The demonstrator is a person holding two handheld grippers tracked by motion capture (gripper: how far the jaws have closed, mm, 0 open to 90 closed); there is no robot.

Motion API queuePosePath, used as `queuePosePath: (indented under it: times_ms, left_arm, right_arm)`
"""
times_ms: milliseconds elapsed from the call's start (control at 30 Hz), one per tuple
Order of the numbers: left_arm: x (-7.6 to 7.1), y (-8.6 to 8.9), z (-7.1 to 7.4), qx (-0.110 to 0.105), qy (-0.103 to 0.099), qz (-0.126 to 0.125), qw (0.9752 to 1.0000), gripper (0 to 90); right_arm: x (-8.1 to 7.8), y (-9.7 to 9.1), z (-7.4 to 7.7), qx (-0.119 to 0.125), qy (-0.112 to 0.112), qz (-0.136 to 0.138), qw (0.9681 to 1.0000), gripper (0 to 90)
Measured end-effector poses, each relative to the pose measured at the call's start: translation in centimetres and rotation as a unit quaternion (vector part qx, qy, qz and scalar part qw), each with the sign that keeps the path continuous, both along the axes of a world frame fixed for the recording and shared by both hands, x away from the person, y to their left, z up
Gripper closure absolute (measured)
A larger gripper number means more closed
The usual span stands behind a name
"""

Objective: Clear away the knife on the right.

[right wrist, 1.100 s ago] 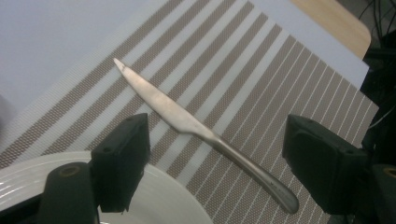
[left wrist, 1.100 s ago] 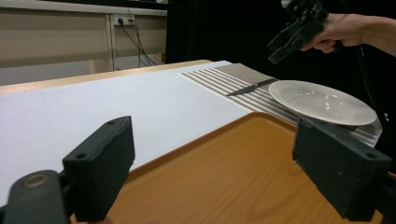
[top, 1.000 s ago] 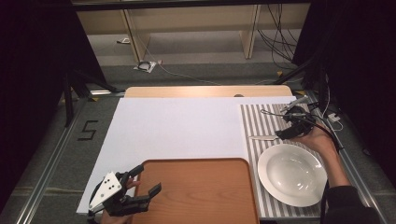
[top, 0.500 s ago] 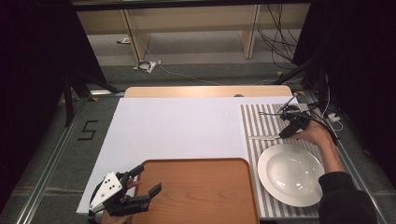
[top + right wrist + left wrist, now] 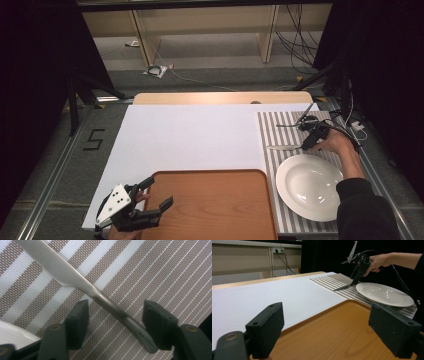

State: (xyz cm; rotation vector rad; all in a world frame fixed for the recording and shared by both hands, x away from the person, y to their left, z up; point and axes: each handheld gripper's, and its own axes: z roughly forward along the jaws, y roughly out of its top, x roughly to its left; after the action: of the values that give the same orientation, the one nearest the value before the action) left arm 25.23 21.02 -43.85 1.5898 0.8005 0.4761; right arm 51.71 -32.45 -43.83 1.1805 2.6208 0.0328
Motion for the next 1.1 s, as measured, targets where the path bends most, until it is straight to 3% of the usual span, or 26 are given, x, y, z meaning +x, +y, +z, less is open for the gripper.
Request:
queuePosePath:
  times_ms: [233, 667, 1100]
  left_arm:
    - [0.0, 0.0, 0.0, -0.001, 0.002, 0.000, 1.0000, 13.0]
    - [0.1, 0.0, -0.1, 0.000, 0.002, -0.001, 1.0000, 13.0]
    - [0.0, 0.0, 0.0, -0.001, 0.001, -0.001, 1.0000, 13.0]
  right_arm:
    - [0.7, -0.3, -0.5, 0.000, 0.022, -0.012, 0.9997, 43.5]
    - [1.4, -0.3, -1.1, -0.011, 0.052, -0.003, 0.9986, 49.3]
    - [1.6, -0.4, -1.2, -0.011, 0.051, 0.002, 0.9986, 46.9]
